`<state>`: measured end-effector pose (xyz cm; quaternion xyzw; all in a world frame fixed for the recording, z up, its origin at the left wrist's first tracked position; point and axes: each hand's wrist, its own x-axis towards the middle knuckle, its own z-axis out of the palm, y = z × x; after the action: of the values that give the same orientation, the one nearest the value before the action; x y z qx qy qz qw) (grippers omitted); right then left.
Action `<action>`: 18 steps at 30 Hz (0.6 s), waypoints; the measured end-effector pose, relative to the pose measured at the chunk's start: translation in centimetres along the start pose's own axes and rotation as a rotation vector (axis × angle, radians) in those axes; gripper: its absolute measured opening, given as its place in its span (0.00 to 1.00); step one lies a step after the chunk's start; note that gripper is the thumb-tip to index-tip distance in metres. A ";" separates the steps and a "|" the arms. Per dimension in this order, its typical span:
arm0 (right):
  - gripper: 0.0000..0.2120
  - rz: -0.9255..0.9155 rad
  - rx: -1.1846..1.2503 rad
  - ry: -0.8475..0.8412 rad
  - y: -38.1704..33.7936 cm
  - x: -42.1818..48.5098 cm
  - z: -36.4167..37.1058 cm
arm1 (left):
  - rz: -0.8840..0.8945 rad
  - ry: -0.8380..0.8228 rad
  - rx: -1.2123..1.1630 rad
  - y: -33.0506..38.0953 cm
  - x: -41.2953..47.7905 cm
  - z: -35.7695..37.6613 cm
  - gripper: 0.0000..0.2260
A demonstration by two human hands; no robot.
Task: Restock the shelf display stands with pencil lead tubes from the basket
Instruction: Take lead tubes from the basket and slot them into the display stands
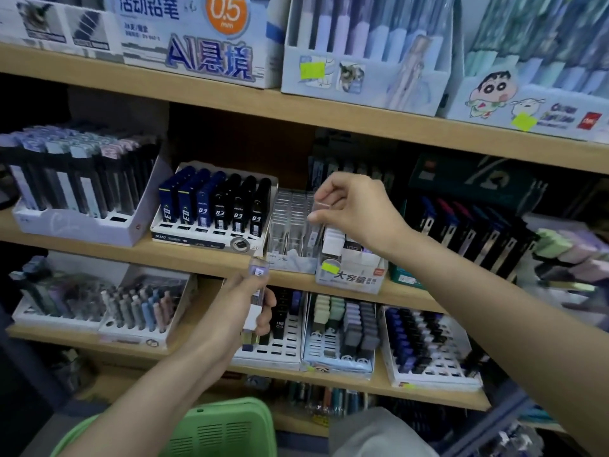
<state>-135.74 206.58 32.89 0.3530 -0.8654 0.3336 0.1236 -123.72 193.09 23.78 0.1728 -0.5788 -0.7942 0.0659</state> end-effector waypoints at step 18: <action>0.04 -0.044 -0.240 -0.201 -0.1 0.9 0.4 | 0.010 -0.045 0.000 -0.7 0.7 0.2 0.06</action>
<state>-136.32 205.80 33.08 0.3860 -0.8991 0.1883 0.0850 -124.39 193.33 23.01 0.1519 -0.5809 -0.7977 0.0568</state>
